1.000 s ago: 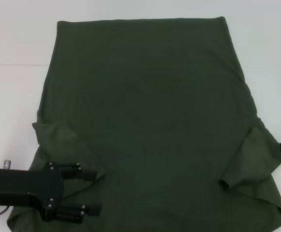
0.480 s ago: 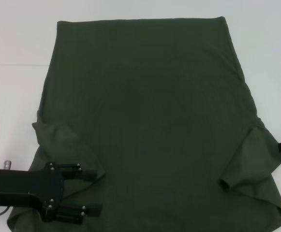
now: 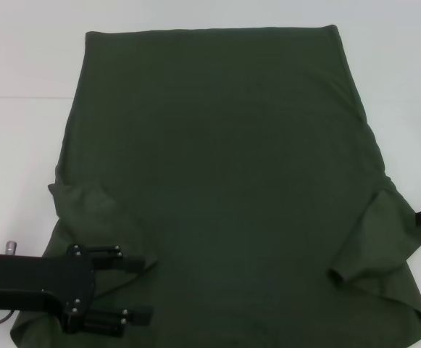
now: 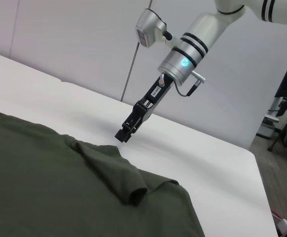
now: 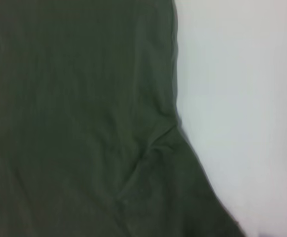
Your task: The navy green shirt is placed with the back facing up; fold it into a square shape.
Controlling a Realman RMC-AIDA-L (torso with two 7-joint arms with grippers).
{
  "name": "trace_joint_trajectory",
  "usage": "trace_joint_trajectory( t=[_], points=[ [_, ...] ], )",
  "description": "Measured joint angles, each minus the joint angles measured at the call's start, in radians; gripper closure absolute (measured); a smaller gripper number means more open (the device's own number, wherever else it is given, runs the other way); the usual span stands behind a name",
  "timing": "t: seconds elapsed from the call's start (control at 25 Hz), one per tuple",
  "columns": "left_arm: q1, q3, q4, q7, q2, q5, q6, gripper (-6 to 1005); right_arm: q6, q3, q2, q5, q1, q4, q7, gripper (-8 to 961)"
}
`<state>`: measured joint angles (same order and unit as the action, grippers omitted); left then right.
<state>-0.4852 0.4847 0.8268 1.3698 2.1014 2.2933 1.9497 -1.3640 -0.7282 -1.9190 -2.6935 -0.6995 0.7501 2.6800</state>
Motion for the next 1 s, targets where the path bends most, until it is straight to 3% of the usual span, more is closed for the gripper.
trace_joint_trajectory(
  t=[1.0],
  points=[
    [0.004,0.000,0.000,0.000,0.000,0.000,0.000,158,0.049,-0.031,-0.009,0.000,-0.010,-0.035,-0.017,251]
  ],
)
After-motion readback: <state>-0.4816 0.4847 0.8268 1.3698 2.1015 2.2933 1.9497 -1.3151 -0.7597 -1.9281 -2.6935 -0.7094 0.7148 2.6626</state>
